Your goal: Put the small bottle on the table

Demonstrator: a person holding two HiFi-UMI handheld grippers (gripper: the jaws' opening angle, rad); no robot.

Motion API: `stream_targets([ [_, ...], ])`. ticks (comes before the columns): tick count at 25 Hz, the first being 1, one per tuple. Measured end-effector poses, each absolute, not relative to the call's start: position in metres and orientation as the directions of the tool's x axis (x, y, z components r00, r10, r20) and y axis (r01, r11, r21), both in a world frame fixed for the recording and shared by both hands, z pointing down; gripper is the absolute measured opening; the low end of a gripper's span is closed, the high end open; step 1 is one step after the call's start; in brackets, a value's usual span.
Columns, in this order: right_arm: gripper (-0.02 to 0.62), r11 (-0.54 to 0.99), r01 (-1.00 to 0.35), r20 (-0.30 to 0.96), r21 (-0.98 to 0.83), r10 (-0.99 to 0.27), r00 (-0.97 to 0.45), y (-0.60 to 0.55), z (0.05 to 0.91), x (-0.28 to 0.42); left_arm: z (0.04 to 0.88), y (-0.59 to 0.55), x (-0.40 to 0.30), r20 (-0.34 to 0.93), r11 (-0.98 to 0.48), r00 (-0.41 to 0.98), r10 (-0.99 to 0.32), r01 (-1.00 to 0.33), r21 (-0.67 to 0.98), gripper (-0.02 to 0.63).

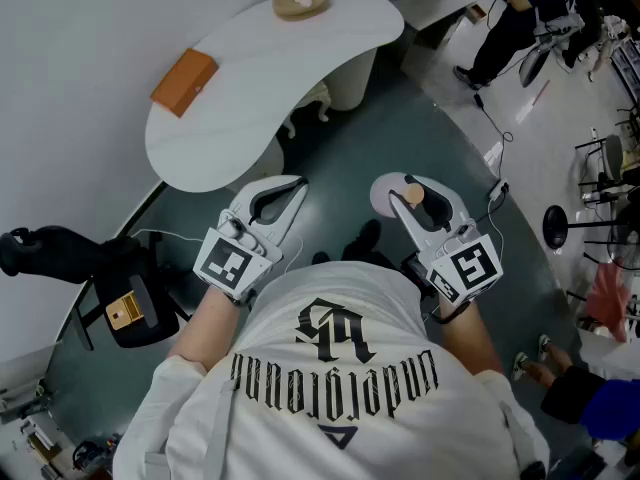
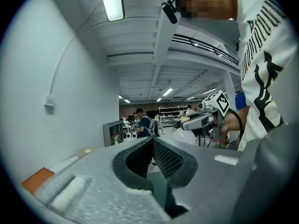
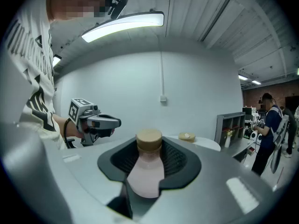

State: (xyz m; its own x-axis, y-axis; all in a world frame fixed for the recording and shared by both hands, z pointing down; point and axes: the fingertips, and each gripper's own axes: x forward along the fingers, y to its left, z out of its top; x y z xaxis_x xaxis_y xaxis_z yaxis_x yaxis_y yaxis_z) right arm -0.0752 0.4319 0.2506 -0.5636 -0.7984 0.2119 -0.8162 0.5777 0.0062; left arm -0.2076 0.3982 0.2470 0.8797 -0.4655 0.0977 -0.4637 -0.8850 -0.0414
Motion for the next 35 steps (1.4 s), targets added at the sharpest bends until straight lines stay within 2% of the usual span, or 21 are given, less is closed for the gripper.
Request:
stream_targets([
  [13,0.135,0.585,-0.811,0.215,0.004,-0.793,-0.570,0.383,0.254,-0.027,0.251,0.347,-0.160,0.118,-0.879,0.872,-0.475,-0.476,-0.020,0.006],
  [26,0.134,0.610,-0.792,0.220,0.016,-0.775,-0.592,0.296,0.262,0.083,0.264,0.246,-0.056,0.131,-0.850,0.843,-0.521,-0.526,0.005,0.006],
  [35,0.135,0.626,-0.780,0.219,-0.008,-0.760,-0.612,0.261,0.261,0.144,0.262,0.214,0.002,0.152,-0.838,0.827,-0.540,-0.546,-0.006,0.006],
])
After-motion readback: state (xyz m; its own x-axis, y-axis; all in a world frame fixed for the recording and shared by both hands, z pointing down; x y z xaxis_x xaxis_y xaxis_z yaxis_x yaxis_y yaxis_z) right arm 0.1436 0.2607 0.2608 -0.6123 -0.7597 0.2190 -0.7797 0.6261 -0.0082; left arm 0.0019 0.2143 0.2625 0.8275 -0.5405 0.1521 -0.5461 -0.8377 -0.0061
